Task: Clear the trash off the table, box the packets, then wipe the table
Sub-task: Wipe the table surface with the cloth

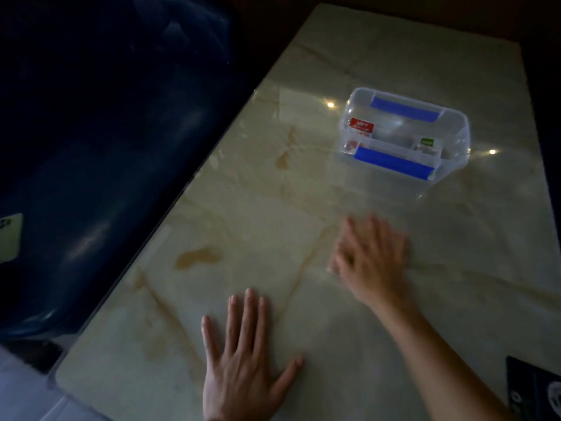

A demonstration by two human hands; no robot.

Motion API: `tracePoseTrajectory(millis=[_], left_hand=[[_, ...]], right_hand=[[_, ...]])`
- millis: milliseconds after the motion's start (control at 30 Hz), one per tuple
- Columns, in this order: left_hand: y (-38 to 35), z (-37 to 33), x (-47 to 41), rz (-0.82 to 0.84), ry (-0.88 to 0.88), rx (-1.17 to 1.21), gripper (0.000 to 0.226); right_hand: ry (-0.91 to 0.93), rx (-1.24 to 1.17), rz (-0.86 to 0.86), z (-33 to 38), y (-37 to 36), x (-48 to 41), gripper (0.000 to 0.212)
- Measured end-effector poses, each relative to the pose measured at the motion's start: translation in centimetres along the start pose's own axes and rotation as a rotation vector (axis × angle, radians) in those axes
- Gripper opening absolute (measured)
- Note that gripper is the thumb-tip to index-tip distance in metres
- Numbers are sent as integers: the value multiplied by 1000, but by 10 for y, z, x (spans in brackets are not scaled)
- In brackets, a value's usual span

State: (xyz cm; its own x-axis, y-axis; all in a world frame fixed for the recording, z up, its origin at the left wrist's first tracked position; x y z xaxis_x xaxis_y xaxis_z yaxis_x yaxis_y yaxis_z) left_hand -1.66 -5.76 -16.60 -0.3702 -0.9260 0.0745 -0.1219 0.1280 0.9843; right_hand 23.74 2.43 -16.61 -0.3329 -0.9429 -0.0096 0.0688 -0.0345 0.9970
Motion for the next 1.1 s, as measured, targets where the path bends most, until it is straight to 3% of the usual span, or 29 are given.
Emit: tracePoseTrajectory(millis=[133, 233, 333, 467, 533, 600, 733, 800, 867, 967, 1033, 1100], left_hand=[[-7, 0, -1, 77, -7, -7, 100], [-7, 1, 0, 107, 5, 12, 105], [-4, 0, -1, 118, 11, 42, 106], [0, 1, -1, 121, 20, 46, 105], [1, 0, 0, 89, 9, 36, 105], [1, 0, -1, 24, -8, 22, 104], [0, 3, -2, -105, -27, -11, 100], [-6, 5, -3, -163, -20, -57, 81], [-3, 5, -12, -274, -3, -75, 51], [10, 3, -50, -333, -15, -73, 49], [17, -9, -80, -290, -68, -61, 56], [8, -18, -103, -320, -108, -73, 59]], right_hand=[[571, -68, 32, 110, 1, 71, 61], [721, -81, 63, 88, 4, 104, 64], [575, -40, 19, 20, 4, 80, 62], [5, 20, 17, -42, 6, 23, 69], [-112, 7, 42, -29, 2, 14, 70], [2, -6, -1, 12, 5, 19, 68], [592, -92, -34, 105, 10, 79, 61], [689, -94, -6, 96, 10, 84, 67], [511, -100, -15, 48, 7, 55, 63], [56, -92, -41, -26, 15, 1, 64], [-48, -91, 28, -33, 13, -18, 70], [-71, -65, -9, -26, 14, -33, 68]])
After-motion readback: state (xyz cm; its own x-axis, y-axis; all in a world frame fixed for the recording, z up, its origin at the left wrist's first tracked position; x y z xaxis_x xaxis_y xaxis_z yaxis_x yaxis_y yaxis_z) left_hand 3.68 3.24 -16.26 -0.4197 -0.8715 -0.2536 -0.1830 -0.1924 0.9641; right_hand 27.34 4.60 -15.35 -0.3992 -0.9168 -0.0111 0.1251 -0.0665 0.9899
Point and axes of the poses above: each hand's wrist, its own x-axis away from the middle knuckle, its own y-axis out of the back of the hand, z = x × y, the point moved 9 cm from there along -x, towards the middle knuckle, and after that the axes turned 1 degree about -y, right-handed, at the moved point
